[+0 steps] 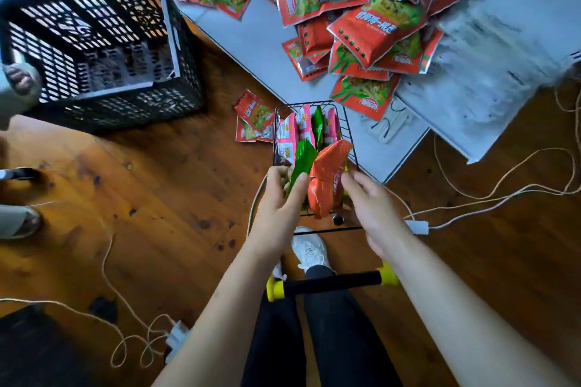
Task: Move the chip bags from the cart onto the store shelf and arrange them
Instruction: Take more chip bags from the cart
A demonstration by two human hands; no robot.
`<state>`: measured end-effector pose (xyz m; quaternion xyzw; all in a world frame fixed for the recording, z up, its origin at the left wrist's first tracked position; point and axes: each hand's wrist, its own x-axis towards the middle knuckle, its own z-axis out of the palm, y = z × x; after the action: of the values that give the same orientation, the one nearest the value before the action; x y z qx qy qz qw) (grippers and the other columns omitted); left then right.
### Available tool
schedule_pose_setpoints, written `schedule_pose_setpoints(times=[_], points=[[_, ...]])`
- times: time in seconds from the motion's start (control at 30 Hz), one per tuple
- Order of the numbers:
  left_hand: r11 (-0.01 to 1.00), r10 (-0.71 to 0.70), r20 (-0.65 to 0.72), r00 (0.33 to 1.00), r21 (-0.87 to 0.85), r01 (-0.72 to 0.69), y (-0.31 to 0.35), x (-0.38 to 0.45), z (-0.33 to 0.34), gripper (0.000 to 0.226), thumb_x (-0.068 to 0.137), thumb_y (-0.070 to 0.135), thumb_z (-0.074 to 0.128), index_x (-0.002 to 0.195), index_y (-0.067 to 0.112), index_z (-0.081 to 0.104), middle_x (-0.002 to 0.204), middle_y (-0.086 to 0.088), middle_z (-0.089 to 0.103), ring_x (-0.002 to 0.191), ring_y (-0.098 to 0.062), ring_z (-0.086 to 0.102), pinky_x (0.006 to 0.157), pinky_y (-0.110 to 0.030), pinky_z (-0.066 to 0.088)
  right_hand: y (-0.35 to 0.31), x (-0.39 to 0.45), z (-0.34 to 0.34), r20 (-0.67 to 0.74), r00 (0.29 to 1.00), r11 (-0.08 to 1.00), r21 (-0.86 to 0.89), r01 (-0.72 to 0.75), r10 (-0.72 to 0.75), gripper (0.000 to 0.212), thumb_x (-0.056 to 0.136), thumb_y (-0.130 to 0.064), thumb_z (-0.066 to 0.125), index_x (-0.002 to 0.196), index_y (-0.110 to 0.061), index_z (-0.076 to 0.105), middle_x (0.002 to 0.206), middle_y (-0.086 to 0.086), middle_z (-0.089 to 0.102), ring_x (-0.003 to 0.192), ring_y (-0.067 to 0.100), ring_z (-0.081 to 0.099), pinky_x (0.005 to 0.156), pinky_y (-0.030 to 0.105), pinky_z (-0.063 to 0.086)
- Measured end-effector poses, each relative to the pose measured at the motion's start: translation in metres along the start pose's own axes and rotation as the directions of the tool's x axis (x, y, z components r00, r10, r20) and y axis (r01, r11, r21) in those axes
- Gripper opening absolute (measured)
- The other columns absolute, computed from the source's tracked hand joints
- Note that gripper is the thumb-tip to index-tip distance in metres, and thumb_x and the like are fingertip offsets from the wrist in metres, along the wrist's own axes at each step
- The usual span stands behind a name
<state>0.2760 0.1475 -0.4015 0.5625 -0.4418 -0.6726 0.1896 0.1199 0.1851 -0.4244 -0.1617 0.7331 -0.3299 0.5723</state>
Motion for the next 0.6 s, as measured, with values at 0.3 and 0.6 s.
schedule_pose_setpoints(times=[0.3, 0.6], points=[[0.933, 0.284, 0.277, 0.918, 0.139, -0.331, 0.217, -0.153, 0.031, 0.090, 0.073, 0.030, 0.085, 0.146, 0.024, 0.033, 0.139, 0.002, 0.051, 0.128, -0.004, 0.052, 0.106, -0.022, 0.046, -0.143, -0.192, -0.076, -0.211, 0.965, 0.971, 0.145, 0.191, -0.158, 0.041, 0.079, -0.049, 0.071, 0.109, -0.033, 0.050, 0.085, -0.001, 0.066, 0.068, 0.013, 0.069, 0.069, 0.031, 0.059], [0.895, 0.418, 0.202, 0.886, 0.077, -0.440, 0.313, -0.255, 0.172, 0.053, 0.082, 0.039, 0.077, 0.126, 0.026, 0.051, 0.112, 0.003, 0.070, 0.100, -0.012, 0.070, 0.091, -0.045, 0.057, -0.174, -0.341, -0.214, -0.399, 0.758, 0.856, -0.224, 0.466, -0.516, 0.035, 0.087, -0.059, 0.056, 0.092, -0.025, 0.065, 0.094, 0.001, 0.062, 0.090, 0.010, 0.057, 0.070, 0.012, 0.037]])
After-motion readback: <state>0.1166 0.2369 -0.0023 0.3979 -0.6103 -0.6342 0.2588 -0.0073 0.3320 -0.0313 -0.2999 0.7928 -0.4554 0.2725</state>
